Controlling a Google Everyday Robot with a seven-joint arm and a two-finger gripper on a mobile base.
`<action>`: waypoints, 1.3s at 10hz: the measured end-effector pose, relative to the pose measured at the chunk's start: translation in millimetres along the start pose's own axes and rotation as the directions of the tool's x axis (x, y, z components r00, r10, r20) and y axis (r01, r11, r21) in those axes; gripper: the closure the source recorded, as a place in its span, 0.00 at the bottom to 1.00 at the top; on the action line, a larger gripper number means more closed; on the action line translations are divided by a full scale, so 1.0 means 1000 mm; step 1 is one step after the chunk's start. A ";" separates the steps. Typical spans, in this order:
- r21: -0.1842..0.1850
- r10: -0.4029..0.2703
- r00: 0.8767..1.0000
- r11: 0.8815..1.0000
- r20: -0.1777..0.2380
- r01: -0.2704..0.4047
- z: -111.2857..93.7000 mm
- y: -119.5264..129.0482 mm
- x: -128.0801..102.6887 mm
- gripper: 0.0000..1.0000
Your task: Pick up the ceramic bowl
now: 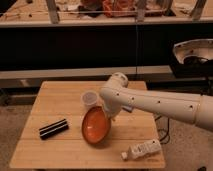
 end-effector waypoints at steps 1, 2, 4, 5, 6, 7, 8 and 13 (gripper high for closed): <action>0.002 -0.001 1.000 1.000 -0.001 0.001 -0.002 0.001 0.000 1.00; 0.003 -0.002 1.000 1.000 -0.003 0.002 -0.004 0.002 0.000 1.00; 0.013 -0.001 1.000 1.000 -0.007 0.001 -0.010 0.007 0.002 1.00; 0.016 0.002 1.000 1.000 -0.008 -0.001 -0.012 0.009 0.002 1.00; 0.019 0.002 1.000 1.000 -0.010 -0.002 -0.014 0.011 0.003 1.00; 0.024 0.000 1.000 1.000 -0.012 0.000 -0.017 0.012 0.005 1.00; 0.029 -0.002 1.000 1.000 -0.013 0.002 -0.019 0.013 0.005 1.00; 0.049 0.002 1.000 0.999 -0.019 -0.001 -0.027 0.035 -0.003 1.00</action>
